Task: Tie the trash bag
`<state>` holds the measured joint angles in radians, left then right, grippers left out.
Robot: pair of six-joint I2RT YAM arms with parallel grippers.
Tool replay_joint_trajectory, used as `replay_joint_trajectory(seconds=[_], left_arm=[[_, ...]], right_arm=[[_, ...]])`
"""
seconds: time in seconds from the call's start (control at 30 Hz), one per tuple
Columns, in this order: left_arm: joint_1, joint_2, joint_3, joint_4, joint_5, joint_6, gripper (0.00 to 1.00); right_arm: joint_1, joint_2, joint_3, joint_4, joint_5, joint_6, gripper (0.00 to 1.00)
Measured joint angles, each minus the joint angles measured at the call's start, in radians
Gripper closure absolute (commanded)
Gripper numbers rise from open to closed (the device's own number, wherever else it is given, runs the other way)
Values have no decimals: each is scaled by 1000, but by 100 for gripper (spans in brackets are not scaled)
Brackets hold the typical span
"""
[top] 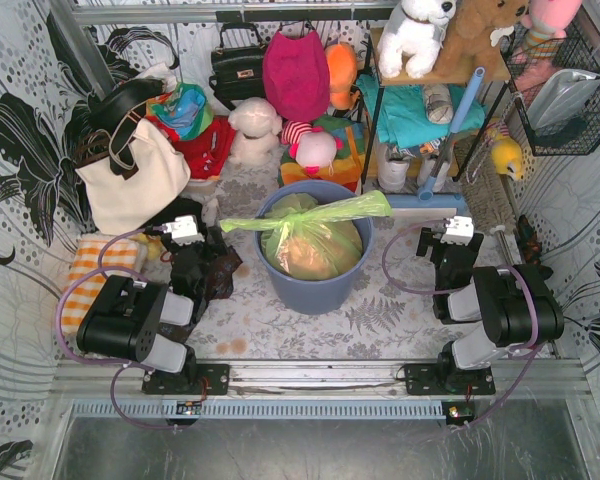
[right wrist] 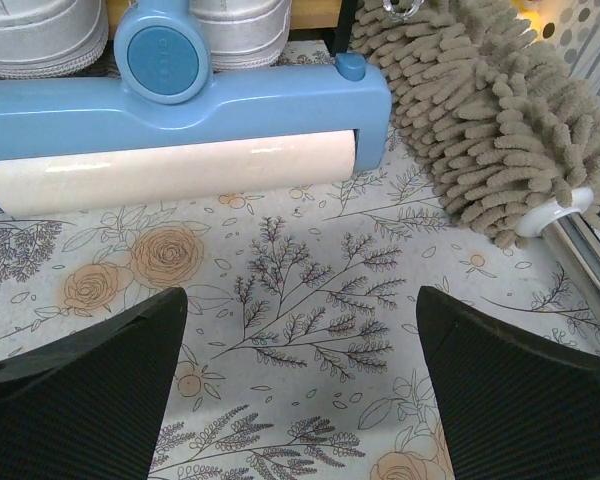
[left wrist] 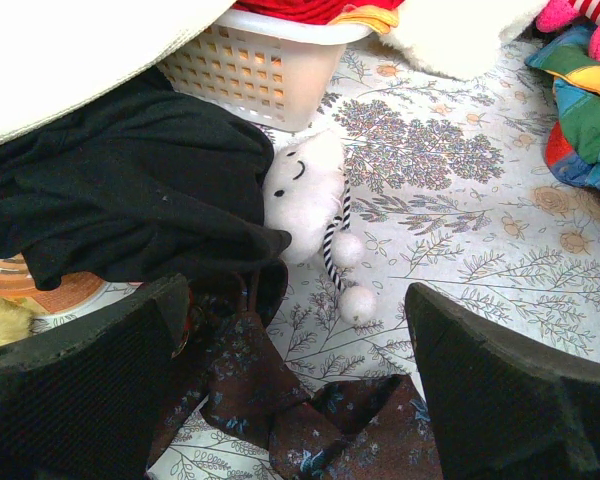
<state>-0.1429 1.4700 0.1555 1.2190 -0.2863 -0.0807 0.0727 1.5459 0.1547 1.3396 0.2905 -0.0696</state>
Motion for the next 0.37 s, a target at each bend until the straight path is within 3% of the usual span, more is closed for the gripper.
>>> replay_joint_trajectory(seconds=[0.37], left_arm=[[11,0,12,-10,13,0,2]], right_arm=[[0,0,0,0,0,0,3]])
